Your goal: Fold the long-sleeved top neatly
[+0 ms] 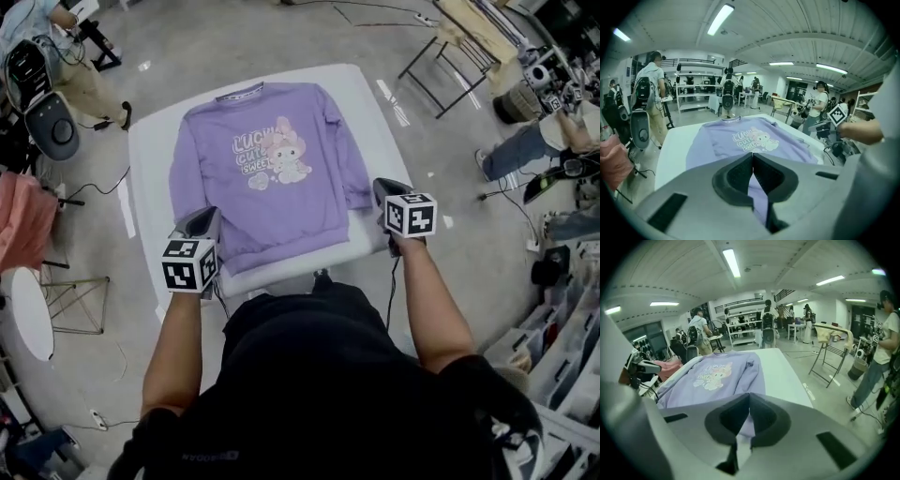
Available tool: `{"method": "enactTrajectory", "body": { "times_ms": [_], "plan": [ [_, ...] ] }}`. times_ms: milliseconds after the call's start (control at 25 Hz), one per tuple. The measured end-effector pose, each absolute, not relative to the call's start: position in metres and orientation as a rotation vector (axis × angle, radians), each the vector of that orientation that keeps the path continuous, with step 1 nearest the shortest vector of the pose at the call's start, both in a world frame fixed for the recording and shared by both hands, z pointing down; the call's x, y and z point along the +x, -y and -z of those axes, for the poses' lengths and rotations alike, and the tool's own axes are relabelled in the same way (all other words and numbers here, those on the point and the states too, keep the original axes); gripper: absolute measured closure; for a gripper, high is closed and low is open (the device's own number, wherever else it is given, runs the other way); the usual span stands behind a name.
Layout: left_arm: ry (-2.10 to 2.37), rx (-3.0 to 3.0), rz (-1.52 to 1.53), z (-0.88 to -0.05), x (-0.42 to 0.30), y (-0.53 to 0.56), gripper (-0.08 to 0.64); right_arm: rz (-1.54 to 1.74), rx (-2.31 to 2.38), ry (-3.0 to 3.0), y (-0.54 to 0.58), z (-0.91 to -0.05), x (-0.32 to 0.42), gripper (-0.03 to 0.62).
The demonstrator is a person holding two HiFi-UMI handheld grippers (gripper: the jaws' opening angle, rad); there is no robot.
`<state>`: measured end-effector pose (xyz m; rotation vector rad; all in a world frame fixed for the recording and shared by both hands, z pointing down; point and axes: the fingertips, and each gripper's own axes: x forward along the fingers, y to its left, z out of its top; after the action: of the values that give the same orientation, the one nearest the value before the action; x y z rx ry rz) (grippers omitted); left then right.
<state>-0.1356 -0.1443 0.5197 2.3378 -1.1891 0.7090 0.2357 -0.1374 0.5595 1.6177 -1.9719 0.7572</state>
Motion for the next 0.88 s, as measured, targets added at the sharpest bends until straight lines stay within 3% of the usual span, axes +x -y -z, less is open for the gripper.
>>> {"method": "enactTrajectory", "body": {
  "times_ms": [480, 800, 880],
  "plan": [
    [1.182, 2.331, -0.744, -0.532, -0.148, 0.104, 0.554, -1.138, 1.658, 1.819, 0.089, -0.639, 0.253, 0.466],
    [1.379, 2.330, -0.573, -0.482, -0.129, 0.120, 0.554, -1.200, 1.495, 1.905, 0.098, -0.651, 0.241, 0.468],
    [1.384, 2.325, -0.572, -0.478, -0.121, 0.120, 0.554, -1.176, 1.473, 1.894, 0.097, -0.653, 0.243, 0.538]
  ]
}}
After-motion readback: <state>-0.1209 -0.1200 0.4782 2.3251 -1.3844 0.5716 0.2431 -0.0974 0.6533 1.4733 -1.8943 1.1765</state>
